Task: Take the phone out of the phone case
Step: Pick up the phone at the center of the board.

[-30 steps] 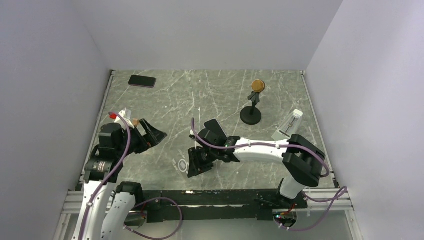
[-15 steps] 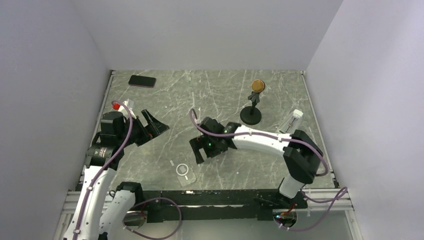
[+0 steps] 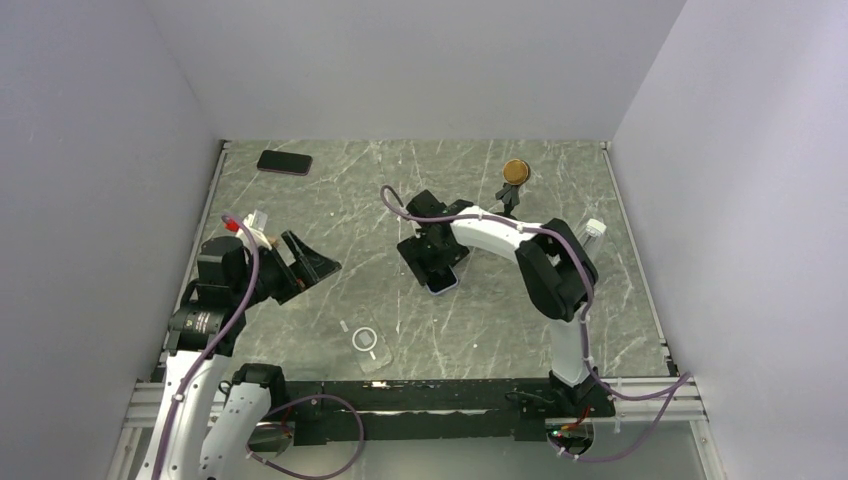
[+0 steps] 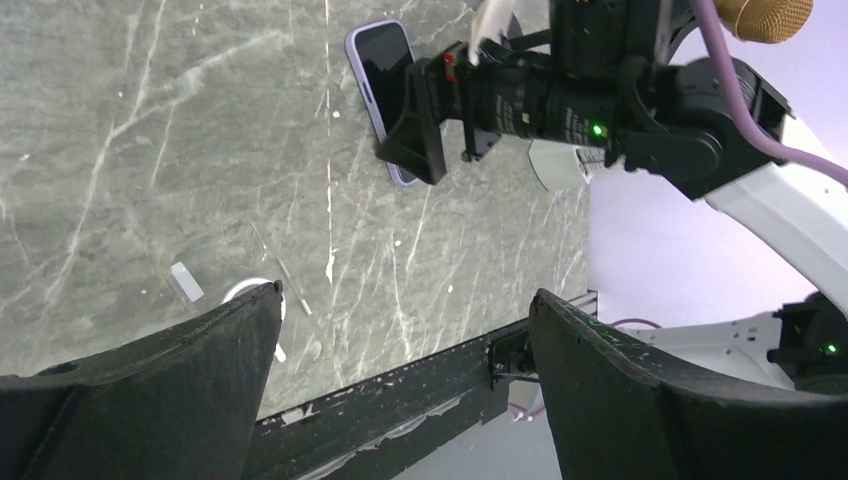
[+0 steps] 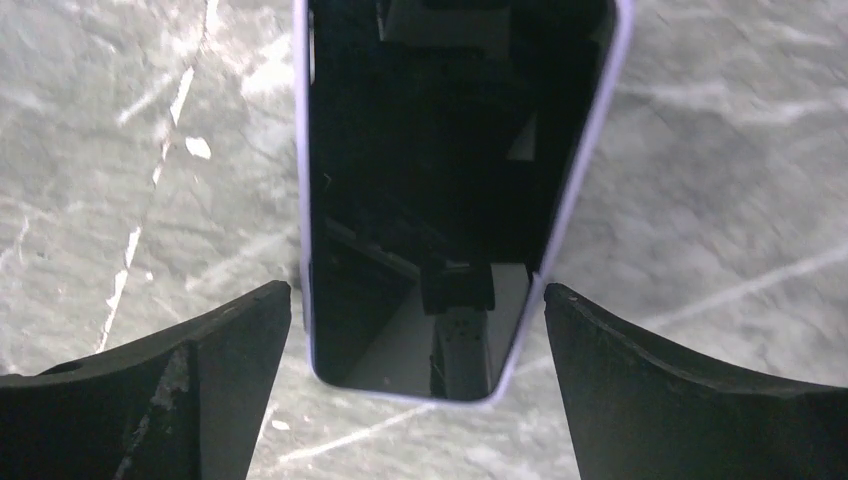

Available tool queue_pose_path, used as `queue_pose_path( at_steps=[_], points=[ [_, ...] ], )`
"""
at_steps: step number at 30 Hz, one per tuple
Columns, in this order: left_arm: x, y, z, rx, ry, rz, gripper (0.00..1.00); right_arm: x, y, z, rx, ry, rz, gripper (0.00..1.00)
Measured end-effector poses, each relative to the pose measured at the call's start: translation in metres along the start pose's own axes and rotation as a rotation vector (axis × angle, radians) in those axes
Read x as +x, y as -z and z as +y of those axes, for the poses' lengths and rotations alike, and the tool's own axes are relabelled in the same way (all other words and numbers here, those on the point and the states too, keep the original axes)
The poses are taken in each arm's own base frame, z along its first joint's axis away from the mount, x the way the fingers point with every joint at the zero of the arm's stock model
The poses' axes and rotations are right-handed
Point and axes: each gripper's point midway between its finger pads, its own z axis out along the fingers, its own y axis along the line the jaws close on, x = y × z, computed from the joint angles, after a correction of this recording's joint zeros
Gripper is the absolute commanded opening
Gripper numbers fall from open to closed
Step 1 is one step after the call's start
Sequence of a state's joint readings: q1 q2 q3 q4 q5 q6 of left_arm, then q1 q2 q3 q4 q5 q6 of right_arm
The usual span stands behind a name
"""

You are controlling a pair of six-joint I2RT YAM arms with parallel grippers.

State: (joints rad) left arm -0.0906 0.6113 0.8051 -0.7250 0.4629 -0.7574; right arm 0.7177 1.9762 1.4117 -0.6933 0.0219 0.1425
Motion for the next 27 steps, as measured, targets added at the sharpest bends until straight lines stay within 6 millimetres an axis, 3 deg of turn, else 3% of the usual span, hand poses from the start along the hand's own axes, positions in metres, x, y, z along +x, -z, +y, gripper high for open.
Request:
queue_pose_path(
  at_steps=[5, 7, 11, 16, 18, 23, 27],
  points=[
    [0.007, 0.001, 0.002, -0.01, 0.017, 0.034, 0.96, -0.012, -0.013, 0.007, -0.052, 0.009, 0.002, 0.99],
    [0.008, 0.001, 0.003, -0.019, 0.024, 0.044, 0.96, -0.016, -0.014, 0.007, -0.055, 0.002, -0.004, 0.9],
    [0.009, 0.002, 0.004, -0.027, 0.029, 0.053, 0.96, -0.026, -0.019, 0.004, -0.037, -0.029, -0.014, 0.51],
    [0.008, 0.002, 0.002, -0.028, 0.032, 0.059, 0.96, -0.027, -0.017, 0.005, -0.044, -0.076, -0.018, 0.12],
    [0.008, 0.003, 0.0, -0.023, 0.038, 0.057, 0.96, -0.028, -0.016, 0.006, -0.048, -0.091, -0.029, 0.02],
    [0.011, -0.006, -0.007, 0.051, 0.089, 0.062, 0.9, -0.019, -0.004, 0.018, -0.104, -0.128, -0.037, 0.0],
    [0.034, -0.026, 0.002, 0.07, 0.188, 0.139, 0.79, -0.02, 0.034, 0.037, -0.206, -0.179, -0.102, 0.0]
  ],
)
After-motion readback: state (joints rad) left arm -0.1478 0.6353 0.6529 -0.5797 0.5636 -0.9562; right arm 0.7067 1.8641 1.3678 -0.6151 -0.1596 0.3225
